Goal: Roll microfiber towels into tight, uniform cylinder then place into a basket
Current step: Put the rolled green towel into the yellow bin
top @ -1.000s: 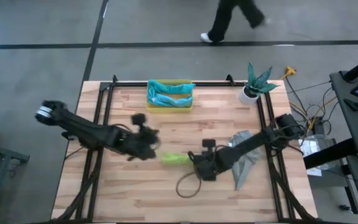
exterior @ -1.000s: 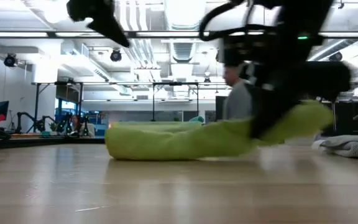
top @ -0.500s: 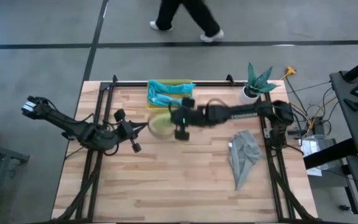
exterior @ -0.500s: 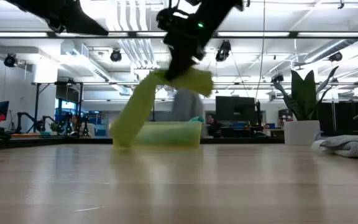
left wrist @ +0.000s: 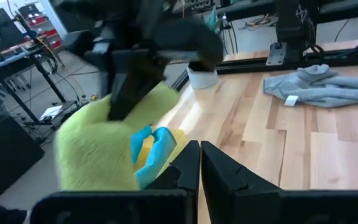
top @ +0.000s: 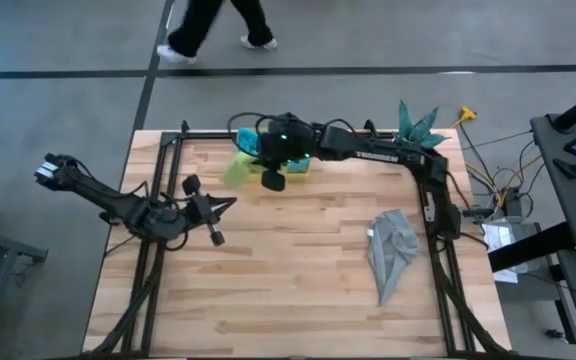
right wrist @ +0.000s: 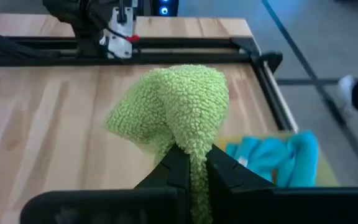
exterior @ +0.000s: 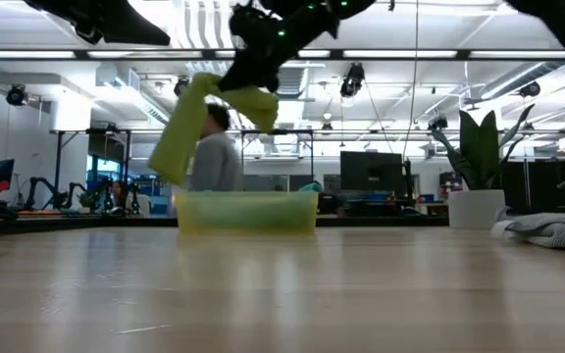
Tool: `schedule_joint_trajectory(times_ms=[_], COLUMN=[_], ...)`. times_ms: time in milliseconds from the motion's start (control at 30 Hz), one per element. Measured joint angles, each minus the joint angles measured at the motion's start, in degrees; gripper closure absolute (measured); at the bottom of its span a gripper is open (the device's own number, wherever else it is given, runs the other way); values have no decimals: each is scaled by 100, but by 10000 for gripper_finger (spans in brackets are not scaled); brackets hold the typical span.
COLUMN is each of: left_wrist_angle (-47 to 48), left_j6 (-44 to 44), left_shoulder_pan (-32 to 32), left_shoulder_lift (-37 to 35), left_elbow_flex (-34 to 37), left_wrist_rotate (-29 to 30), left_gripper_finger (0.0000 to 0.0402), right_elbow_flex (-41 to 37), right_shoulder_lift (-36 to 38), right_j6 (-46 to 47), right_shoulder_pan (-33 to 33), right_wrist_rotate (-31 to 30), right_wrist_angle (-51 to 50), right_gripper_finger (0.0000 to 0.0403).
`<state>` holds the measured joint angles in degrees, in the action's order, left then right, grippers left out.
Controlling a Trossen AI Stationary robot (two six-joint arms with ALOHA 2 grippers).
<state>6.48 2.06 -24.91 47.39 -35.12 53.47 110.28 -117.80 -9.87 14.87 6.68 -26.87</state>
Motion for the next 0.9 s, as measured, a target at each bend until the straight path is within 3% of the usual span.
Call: schedule_joint_trajectory(times_ms=[333, 600, 800, 900], left_wrist_angle=[0, 6, -19, -17], left_j6=[-634, -959, -1028, -1034], left_shoulder_pan=[3, 7, 9, 9], left_shoulder_lift=[-312, -380, -317, -280], left_elbow_flex=[-141, -240, -320, -336], left_wrist_rotate=[108, 284, 430, 535], left_gripper_finger=[401, 401, 401, 401], right_elbow_flex=[2491, 1696, 1134, 897], right_shoulder_lift=[-1482, -1532, -1525, -1525], right_j6=[-564, -522, -775, -780], right_shoulder_pan=[689, 1565, 1740, 1740], right_wrist_rotate=[-232, -320, 650, 715], right_wrist_angle=[-2182, -2741, -2699, -2697], right_gripper_finger=[391, 391, 390, 390])
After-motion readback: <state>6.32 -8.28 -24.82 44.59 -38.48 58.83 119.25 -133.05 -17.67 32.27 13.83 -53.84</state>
